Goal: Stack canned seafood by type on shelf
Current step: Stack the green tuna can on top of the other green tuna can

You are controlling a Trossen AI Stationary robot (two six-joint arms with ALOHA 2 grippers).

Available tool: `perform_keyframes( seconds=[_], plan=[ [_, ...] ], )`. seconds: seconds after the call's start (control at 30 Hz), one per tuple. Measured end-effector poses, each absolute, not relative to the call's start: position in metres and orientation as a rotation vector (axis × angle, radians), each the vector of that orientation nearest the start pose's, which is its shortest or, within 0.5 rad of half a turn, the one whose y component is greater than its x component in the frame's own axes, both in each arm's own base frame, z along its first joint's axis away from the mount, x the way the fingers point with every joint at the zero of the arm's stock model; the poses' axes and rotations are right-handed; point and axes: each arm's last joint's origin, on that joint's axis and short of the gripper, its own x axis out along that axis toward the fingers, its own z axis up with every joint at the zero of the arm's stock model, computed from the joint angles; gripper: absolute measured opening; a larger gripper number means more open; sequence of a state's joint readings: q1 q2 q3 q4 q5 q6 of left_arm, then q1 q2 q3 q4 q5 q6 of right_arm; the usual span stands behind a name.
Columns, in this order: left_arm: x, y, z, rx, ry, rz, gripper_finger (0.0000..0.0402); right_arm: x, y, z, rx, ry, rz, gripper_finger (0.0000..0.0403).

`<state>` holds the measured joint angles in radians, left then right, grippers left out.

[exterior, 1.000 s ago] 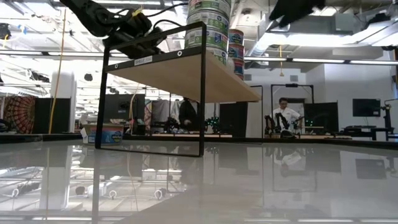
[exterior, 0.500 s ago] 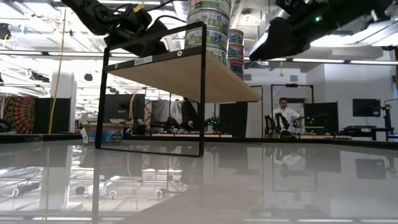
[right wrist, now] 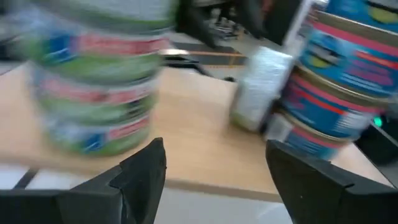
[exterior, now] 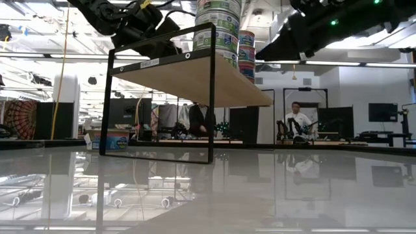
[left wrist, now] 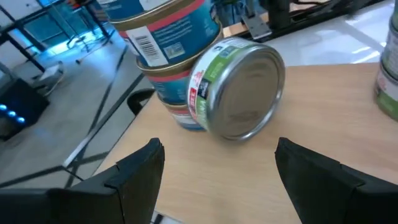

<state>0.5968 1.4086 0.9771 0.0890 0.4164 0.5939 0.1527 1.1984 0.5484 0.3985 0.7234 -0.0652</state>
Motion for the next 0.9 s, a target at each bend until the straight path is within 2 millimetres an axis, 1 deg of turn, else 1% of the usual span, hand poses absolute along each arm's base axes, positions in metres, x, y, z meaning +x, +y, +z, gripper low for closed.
perform_keyframes(
  seconds=[0.13,0.2,0.27,0.33,0.43,0.53,0.63,0.7,0.9],
  plan=[
    [0.266,0.166,0.285,0.447,0.33,0.07,0.0295,0.243,0.007,0.228,-0.109,0.225,-0.615,0.0311],
    [0.266,0.165,0.285,0.444,0.328,0.045,0.0295,0.245,0.008,0.229,-0.097,0.202,-0.609,0.0311],
    [0.268,0.165,0.282,0.447,0.335,0.018,0.0295,0.248,0.009,0.229,-0.121,0.188,-0.595,0.0311],
    [0.274,0.166,0.277,0.458,0.328,0.012,0.0295,0.253,0.011,0.225,-0.157,0.183,-0.588,0.0311],
    [0.283,0.172,0.269,0.47,0.34,0.096,0.0295,0.261,0.011,0.218,-0.21,0.186,-0.588,0.0311],
    [0.289,0.177,0.266,0.506,0.354,0.234,0.0295,0.265,0.011,0.214,-0.245,0.194,-0.614,0.0311],
    [0.293,0.182,0.267,0.524,0.344,0.374,0.0295,0.265,0.011,0.214,-0.245,0.191,-0.628,0.0311],
    [0.295,0.183,0.27,0.509,0.306,0.424,0.0295,0.265,0.011,0.214,-0.246,0.192,-0.628,0.0311],
    [0.299,0.175,0.272,0.448,0.247,0.339,0.0295,0.265,0.007,0.215,-0.235,0.186,-0.646,0.0311]
  ],
)
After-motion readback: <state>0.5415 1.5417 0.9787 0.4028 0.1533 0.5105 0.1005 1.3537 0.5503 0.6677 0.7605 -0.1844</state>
